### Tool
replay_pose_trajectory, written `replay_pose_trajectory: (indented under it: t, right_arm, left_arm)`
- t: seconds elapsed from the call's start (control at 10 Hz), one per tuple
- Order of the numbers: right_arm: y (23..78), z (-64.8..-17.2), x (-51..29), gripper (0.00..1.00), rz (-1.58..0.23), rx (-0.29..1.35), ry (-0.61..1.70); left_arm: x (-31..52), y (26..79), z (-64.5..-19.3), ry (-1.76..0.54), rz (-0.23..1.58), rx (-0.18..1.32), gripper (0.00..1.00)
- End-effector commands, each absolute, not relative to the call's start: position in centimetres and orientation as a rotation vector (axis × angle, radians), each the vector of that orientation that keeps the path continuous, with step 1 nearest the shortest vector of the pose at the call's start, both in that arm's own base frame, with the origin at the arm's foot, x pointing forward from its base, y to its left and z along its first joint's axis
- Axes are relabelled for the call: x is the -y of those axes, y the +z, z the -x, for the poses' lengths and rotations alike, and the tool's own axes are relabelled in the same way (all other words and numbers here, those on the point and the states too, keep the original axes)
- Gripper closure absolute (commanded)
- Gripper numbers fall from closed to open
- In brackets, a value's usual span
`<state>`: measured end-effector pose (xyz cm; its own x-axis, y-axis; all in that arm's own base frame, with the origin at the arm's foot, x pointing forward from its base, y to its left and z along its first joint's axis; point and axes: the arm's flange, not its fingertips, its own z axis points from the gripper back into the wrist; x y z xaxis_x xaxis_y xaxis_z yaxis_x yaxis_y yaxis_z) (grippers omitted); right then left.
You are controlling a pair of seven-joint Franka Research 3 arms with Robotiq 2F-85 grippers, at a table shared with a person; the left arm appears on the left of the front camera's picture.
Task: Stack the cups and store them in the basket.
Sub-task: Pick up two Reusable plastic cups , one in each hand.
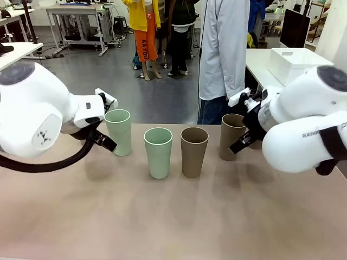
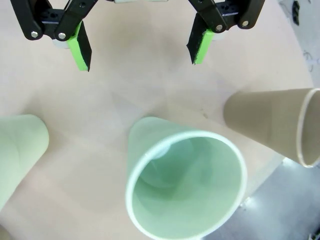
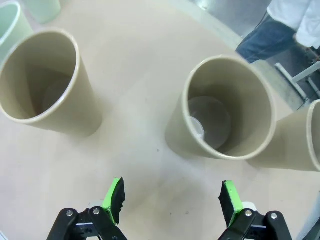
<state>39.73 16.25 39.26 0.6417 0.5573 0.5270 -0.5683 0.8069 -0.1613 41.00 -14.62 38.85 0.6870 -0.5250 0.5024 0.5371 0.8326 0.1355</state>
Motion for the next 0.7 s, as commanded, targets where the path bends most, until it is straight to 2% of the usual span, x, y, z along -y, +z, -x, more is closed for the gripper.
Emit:
replay_pose_trajectory:
  t: [0.0, 0.3, 0.6]
  right_arm:
    - [45.3, -39.1, -15.0, 0.00, 0.017, 0.612, 0.635]
    - [51.4, -37.7, -9.6, 0.00, -0.070, 0.601, 0.714]
    - [51.5, -36.6, -0.9, 0.00, -0.200, 0.636, 0.872]
  left_arm:
    - [13.3, 45.0, -41.5, -0.607, 0.031, 0.549, 0.00]
    - [9.3, 51.9, -40.3, -0.751, 0.180, 0.509, 0.00]
    - [0.8, 52.6, -38.4, -0.951, 0.338, 0.504, 0.00]
